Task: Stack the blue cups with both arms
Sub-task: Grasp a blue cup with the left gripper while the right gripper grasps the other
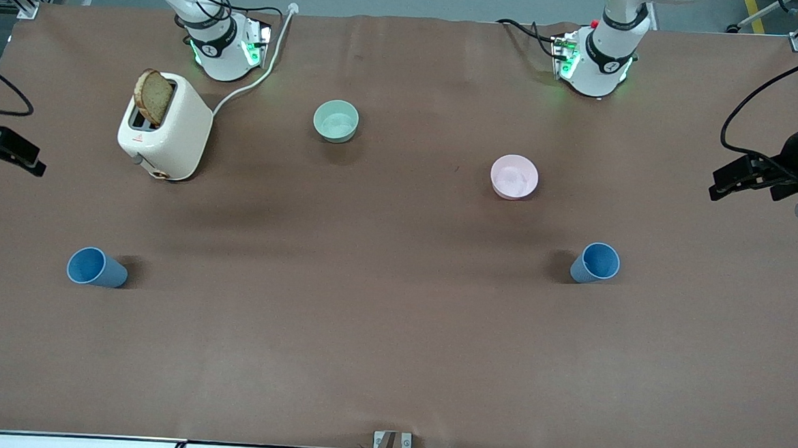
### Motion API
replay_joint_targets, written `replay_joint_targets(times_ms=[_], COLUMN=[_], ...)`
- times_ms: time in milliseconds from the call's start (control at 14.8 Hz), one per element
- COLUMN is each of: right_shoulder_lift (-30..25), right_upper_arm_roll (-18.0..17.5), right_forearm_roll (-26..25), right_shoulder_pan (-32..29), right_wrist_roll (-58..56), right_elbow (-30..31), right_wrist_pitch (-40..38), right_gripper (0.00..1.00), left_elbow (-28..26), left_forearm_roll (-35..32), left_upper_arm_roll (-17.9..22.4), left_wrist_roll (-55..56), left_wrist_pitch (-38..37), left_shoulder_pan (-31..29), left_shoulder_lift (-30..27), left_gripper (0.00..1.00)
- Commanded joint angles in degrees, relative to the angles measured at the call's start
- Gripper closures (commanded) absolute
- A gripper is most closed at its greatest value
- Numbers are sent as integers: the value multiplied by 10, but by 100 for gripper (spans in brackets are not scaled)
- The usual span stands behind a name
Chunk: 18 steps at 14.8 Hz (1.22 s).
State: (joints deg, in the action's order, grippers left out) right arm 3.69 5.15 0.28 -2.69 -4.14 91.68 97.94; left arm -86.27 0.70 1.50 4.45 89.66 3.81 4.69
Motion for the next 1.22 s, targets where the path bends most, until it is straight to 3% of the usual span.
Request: replay_joint_targets(times_ms=[0,542,745,948,1151], right_shoulder_lift=[46,185,223,236,250], right_upper_arm_roll=[-2,-2,-3,-3,-3], right_forearm_roll=[-8,-8,-6,-5,-4], right_shoulder_pan=[-20,-69,-83,-85,-87], right_wrist_roll=[-22,-67,-72,-72,-72], right_elbow=[-4,12,17,34,42], right_wrist_pitch=[48,203,247,264,266], right_gripper=[9,8,8,9,10], left_elbow=[6,-20,-84,-174,-226], left_forearm_roll=[5,8,6,6,6], left_upper_arm_roll=[2,0,-1,-3,-12], left_wrist_roll=[-8,-7,-7,-7,-7], left_wrist_pitch=[-2,100,187,296,353], left_shoulder_pan=[-3,10,5,9,7], left_shoulder_lift=[22,159,189,189,185], left_gripper=[0,0,0,0,0])
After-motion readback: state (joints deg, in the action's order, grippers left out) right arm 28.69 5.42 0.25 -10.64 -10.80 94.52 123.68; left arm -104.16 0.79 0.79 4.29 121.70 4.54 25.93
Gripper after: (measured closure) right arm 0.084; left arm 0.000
